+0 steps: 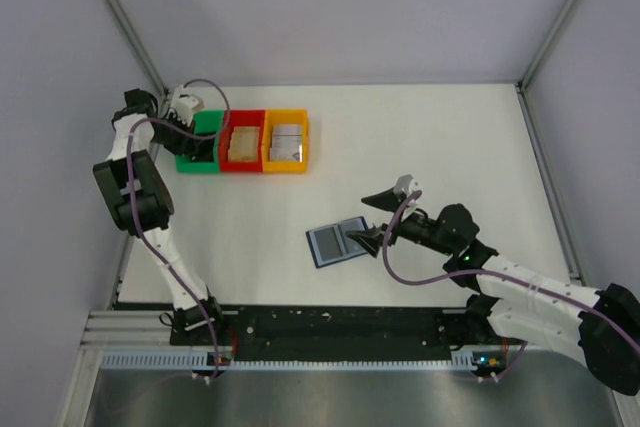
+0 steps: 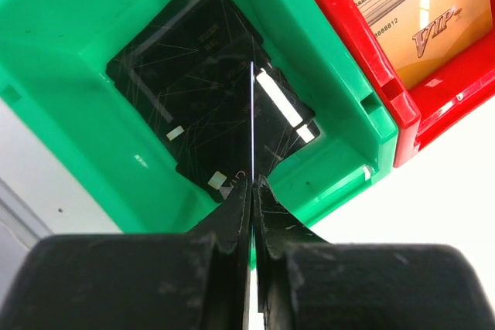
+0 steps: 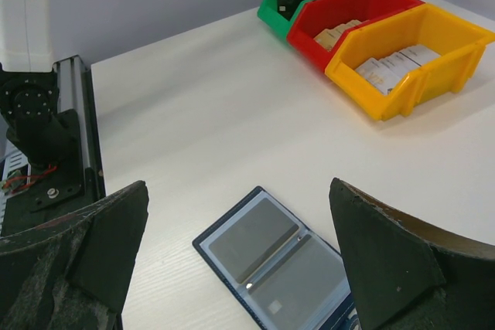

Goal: Take the credit cards out of the card holder
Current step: Place the credit card in the storage box.

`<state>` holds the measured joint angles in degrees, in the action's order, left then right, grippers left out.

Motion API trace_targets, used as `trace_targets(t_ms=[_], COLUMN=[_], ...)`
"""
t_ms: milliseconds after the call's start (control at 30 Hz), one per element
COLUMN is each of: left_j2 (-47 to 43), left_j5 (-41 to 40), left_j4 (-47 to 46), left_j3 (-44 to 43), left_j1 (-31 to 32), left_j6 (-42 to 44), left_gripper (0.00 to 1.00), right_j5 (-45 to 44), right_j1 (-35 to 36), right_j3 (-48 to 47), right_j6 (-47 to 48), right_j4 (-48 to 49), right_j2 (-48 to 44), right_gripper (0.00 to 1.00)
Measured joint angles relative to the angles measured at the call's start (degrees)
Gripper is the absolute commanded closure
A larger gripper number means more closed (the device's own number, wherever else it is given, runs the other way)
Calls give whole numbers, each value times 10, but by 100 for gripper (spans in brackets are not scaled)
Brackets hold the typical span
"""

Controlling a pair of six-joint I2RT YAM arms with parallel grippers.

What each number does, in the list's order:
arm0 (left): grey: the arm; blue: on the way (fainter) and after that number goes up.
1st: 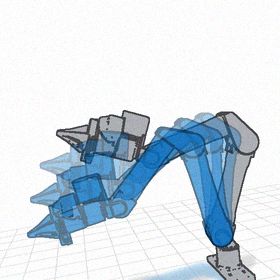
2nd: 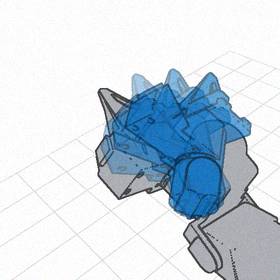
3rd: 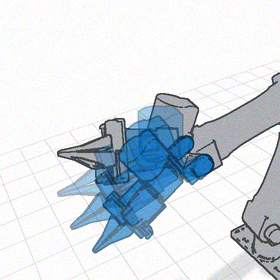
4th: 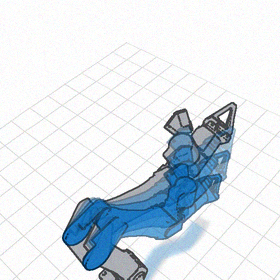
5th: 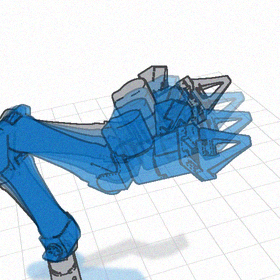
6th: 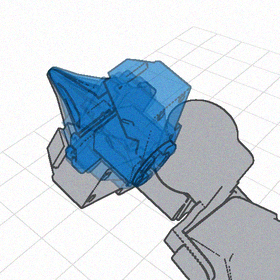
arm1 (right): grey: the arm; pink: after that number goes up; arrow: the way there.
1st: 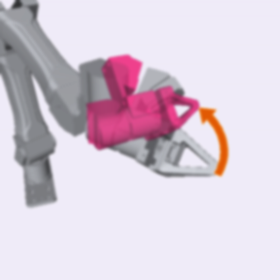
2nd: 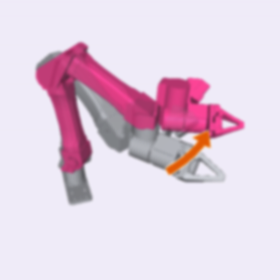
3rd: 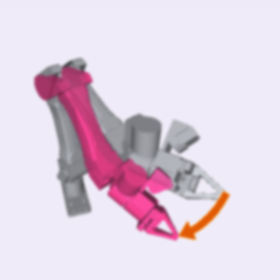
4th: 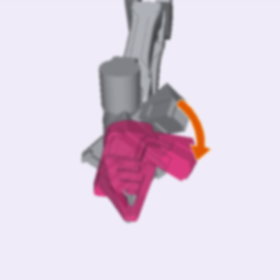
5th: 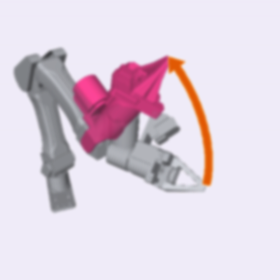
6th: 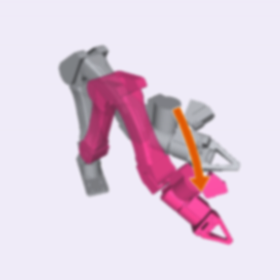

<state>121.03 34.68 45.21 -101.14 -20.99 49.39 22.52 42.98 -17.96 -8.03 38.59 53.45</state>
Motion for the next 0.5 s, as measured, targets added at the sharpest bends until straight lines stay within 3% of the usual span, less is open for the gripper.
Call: trace_targets(t_ms=[100,167,500], left_j2=[10,14,13], left_j5=[-5,-19,-103], left_j4=[1,-2,-53], left_j3=[0,0,-1], left_j1=[5,8,16], left_j6=[3,-1,-51], left_gripper=[73,67,56], right_j5=[0,0,0], right_j1=[0,0,0], right_j3=[0,0,1], right_j6=[0,0,0], right_j4=[1,1,9], right_j2=[3,4,5], right_gripper=[2,2,2])
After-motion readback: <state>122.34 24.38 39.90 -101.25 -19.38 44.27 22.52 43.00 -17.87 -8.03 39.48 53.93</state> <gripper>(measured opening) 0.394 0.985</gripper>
